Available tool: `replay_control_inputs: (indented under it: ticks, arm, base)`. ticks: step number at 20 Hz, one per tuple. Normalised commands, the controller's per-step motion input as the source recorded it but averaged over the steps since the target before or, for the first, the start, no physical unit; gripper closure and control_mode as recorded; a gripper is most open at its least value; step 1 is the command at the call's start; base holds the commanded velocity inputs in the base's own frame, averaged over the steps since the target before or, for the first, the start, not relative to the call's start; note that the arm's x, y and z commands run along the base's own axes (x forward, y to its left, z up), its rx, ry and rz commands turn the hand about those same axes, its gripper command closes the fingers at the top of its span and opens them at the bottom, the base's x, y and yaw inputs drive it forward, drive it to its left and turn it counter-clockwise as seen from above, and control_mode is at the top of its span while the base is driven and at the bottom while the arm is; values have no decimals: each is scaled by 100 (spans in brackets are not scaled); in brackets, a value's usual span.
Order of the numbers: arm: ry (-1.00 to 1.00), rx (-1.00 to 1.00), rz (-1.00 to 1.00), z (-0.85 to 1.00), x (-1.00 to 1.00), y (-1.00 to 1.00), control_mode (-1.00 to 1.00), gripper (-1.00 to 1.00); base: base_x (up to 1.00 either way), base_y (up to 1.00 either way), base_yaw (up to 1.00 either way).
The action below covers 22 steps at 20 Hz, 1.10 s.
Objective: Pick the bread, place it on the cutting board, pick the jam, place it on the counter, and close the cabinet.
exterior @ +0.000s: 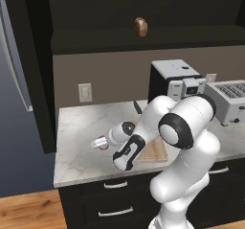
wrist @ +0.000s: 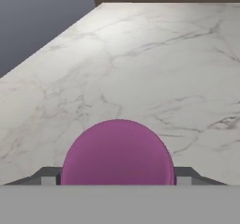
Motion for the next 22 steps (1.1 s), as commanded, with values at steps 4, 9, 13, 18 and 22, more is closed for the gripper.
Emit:
replay_control_inputs:
  ticks: [4,9,13,18,22]
  arm:
    - [0,0,0,0,0,0,-100,-100]
    - [0,0,0,0,0,0,-100,-100]
    - [0,0,0,0,-19,0,-100,-100]
    - [0,0,0,0,-42,-5,-100,-100]
    - [0,0,0,6,-40,-12,-100,-100]
  base:
    - [0,0,0]
    - [0,0,0]
    - [0,0,0]
    - [0,0,0]
    - [0,0,0]
